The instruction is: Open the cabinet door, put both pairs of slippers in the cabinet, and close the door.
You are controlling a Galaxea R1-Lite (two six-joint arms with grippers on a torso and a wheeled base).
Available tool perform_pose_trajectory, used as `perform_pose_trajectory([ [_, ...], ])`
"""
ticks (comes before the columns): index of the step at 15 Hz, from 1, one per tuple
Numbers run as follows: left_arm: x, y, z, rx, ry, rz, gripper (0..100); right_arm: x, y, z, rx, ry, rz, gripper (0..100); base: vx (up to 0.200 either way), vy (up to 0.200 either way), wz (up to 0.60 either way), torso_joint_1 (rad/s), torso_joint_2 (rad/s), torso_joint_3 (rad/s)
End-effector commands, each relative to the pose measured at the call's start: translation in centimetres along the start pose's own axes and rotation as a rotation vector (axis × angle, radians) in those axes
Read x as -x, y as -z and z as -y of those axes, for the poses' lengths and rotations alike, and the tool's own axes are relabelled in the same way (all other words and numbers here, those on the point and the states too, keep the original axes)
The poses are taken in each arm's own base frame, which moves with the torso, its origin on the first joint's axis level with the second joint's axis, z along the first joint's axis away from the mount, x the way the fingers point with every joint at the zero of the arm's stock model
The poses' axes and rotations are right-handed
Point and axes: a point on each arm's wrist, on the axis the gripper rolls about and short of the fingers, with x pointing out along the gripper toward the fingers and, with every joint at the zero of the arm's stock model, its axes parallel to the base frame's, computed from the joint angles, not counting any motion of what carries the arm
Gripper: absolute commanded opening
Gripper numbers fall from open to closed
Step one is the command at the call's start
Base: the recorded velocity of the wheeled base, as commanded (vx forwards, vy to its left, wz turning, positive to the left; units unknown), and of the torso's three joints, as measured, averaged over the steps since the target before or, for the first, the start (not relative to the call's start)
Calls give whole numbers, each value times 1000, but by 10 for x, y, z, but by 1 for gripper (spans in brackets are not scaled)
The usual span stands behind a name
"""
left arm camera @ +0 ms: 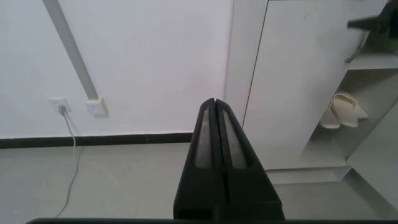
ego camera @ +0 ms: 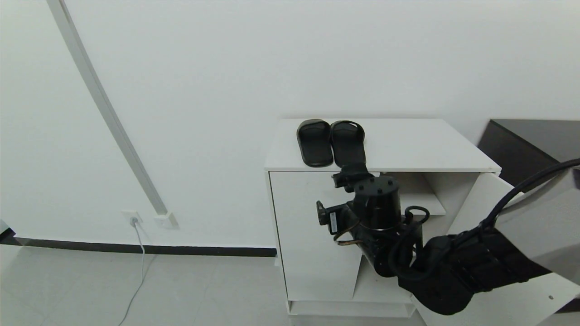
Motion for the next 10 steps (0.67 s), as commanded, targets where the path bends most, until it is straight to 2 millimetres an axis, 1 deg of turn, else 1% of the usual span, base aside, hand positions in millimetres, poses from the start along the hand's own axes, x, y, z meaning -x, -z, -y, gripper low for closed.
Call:
perform_pose_trajectory([
  [1,0,0,0,1,0,-1,0,4,-34,-1,-62,6,60,100,0,0,0,0,0,0],
  [3,0,0,0,1,0,-1,0,6,-46,-1,-65,8,58,100,0,0,0,0,0,0],
  [5,0,0,0,1,0,-1,0,8,-56,0,-108,9,47,100,0,0,0,0,0,0],
  [10,0,0,0,-2,0,-1,0,7,-54,0,-118,13,18,100,0,0,0,0,0,0],
])
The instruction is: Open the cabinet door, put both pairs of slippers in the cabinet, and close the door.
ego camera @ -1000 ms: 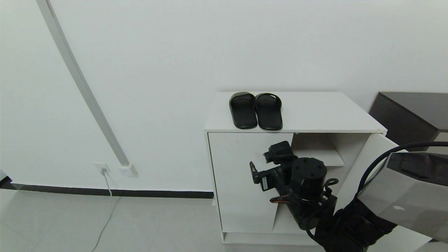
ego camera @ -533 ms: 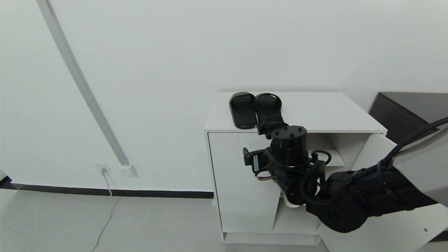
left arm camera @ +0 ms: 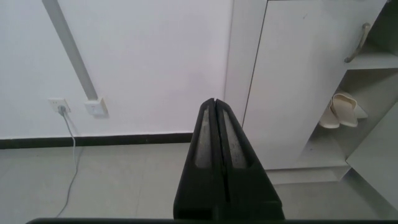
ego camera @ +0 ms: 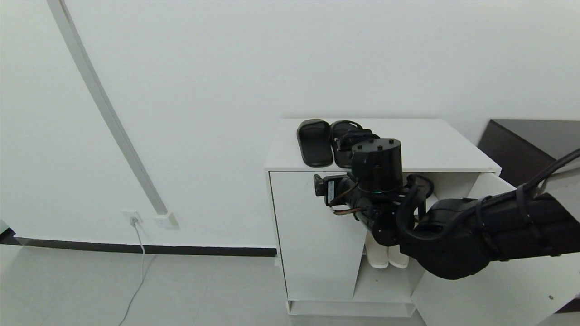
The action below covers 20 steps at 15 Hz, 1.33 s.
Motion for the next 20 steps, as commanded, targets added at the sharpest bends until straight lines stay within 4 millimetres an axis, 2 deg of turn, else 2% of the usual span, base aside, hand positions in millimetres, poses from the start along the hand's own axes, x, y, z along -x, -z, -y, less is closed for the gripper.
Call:
perform_pose_trajectory([
  [1,0,0,0,0,0,-1,0,1,-2,0,-4,-2,6,100,0,0,0,0,0,0],
  [2,0,0,0,0,0,-1,0,1,-3,1,-7,-1,10,100,0,0,0,0,0,0],
  [7,0,0,0,1,0,-1,0,2,-16,-1,-29,7,47,100,200,0,0,1,1,-1],
  [11,0,0,0,1,0,-1,0,-1,-14,0,-23,13,42,100,200,0,0,7,4,-1],
  [13,0,0,0,3,0,-1,0,-14,-13,-1,-23,25,44,100,200,0,0,2,7,7],
  [17,0,0,0,6,-6,-1,0,-35,-14,7,7,55,7,100,0,0,0,0,0,0],
  [20,0,0,0,6,-8,-1,0,-58,-9,9,6,78,2,100,0,0,0,0,0,0],
])
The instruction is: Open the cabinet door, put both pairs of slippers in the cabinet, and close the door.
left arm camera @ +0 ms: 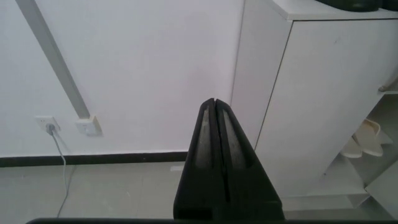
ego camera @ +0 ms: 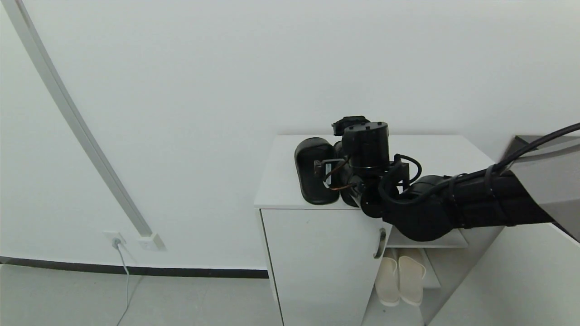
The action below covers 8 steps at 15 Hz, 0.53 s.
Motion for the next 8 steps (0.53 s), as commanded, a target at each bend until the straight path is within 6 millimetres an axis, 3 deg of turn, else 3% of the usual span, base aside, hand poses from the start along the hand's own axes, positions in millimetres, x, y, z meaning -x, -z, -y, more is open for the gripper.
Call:
perform_pose_trajectory([
  [1,0,0,0,0,-1,-1,0,-21,11,-2,4,20,-8,100,0,0,0,0,0,0],
  [8,0,0,0,2,-1,-1,0,-55,12,-2,-13,24,10,100,0,0,0,0,0,0],
])
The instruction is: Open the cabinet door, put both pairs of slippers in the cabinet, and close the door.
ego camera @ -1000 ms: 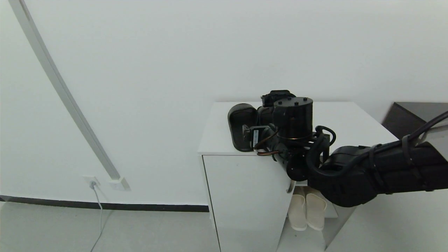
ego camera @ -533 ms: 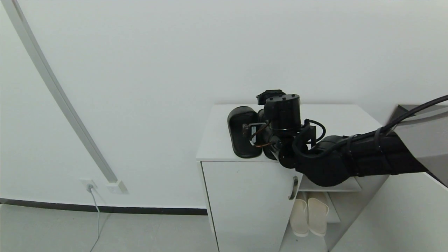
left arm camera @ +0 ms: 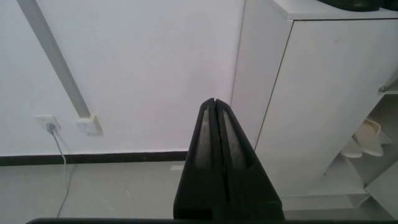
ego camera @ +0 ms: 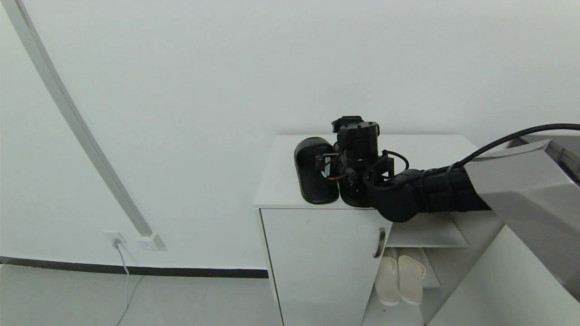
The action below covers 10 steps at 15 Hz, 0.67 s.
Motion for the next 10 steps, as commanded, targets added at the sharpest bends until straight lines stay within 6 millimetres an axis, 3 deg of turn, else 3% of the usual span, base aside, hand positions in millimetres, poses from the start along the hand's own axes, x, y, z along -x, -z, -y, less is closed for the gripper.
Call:
perform_pose_trajectory([
  [1,0,0,0,0,-1,-1,0,-9,7,-2,2,3,-2,100,0,0,0,0,0,0],
  [3,0,0,0,0,-1,-1,0,-13,6,-3,9,5,9,100,0,0,0,0,0,0],
  [4,0,0,0,0,-1,-1,0,-14,7,-3,12,5,6,0,0,0,0,0,0,0],
  [10,0,0,0,0,-1,-1,0,-15,8,-4,19,6,5,0,0,0,0,0,0,0],
])
